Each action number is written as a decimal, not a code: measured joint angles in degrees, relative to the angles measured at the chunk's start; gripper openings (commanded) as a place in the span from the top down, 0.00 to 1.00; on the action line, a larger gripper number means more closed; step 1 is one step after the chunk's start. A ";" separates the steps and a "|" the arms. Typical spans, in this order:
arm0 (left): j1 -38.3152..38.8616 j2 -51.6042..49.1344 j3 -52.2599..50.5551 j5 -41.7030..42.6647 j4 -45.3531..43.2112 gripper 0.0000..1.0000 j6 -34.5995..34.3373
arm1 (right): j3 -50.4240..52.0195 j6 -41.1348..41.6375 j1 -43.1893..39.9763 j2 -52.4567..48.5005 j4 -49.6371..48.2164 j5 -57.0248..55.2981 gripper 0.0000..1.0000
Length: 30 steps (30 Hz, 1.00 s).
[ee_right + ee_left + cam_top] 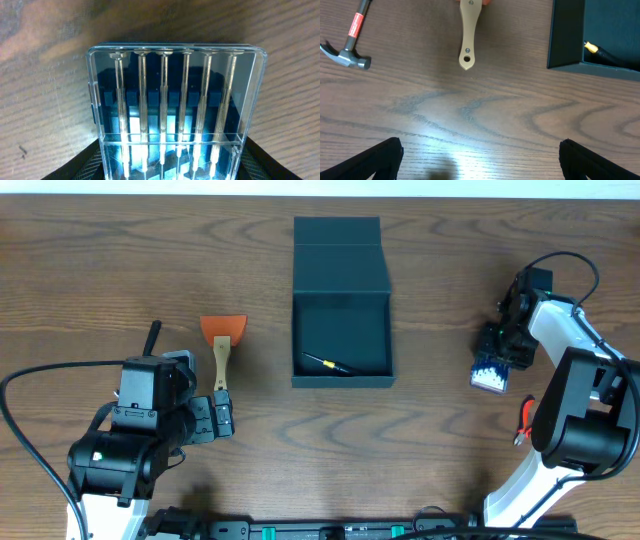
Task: Pack container
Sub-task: 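Carry the screwdriver set into the box and release it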
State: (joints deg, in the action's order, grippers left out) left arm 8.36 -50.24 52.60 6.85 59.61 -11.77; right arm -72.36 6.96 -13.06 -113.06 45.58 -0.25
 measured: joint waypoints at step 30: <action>0.00 -0.02 0.00 0.00 0.02 0.01 0.00 | -7.10 -33.46 42.07 27.28 4.33 5.60 0.99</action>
State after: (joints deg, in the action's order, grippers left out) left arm 8.36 -50.26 52.60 6.85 59.64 -11.77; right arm -79.46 -26.50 29.02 -85.78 49.91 5.34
